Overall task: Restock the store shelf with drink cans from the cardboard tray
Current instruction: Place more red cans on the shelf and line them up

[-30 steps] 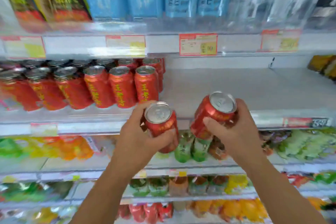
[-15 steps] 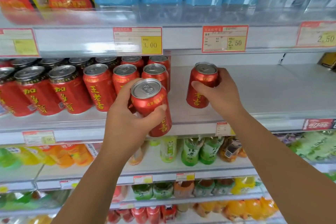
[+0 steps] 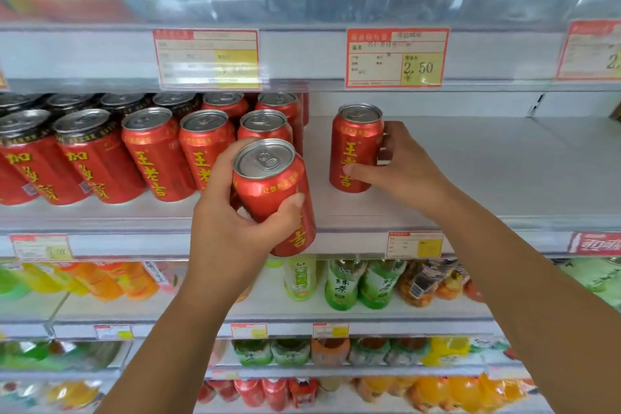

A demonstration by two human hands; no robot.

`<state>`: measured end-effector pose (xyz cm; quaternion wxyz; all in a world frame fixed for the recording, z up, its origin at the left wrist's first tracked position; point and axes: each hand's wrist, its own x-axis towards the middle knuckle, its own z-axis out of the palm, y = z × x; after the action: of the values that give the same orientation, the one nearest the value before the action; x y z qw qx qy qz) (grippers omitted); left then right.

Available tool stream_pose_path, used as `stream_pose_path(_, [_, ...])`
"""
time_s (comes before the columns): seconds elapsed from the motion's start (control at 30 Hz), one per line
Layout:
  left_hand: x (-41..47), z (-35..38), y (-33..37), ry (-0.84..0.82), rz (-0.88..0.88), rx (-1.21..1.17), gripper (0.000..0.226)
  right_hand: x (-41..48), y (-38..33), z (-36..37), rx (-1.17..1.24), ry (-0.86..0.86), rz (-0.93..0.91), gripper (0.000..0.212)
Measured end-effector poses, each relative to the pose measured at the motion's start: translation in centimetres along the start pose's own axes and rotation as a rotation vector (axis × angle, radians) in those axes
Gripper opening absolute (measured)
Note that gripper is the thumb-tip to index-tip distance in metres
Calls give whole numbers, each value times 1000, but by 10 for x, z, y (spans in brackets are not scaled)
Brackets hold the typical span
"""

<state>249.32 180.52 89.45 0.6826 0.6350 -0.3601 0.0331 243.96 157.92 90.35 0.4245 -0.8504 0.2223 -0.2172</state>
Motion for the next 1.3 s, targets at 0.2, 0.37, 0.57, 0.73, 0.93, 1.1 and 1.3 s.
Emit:
stream_pose_path(0.2, [-2,0,-3,76,22,-38,61,44,3,2,-92,-23,-36,82])
stream_pose_path(0.37, [-3,0,-2,95,18,-34,61,83,5,11,-68,23,-43,79])
stream_pose_path(0.57, [-2,-2,-1,83,6,-20,56,117,13,23,-29,63,-65,72])
stream_pose_path(0.73, [-3,-2,0,64,4,-19,56,133,15,34,20,116,-37,67])
stream_pose_path(0.93, [-3,-3,4,39,1,-4,57,144,16,46,35,145,-23,60])
stream_pose_path(1.1, [-2,0,7,31,-13,18,58,147,15,48,-29,100,62,68])
stream_pose_path(1.3, [6,4,12,25,-47,6,55,74,-15,28,-178,-35,-100,57])
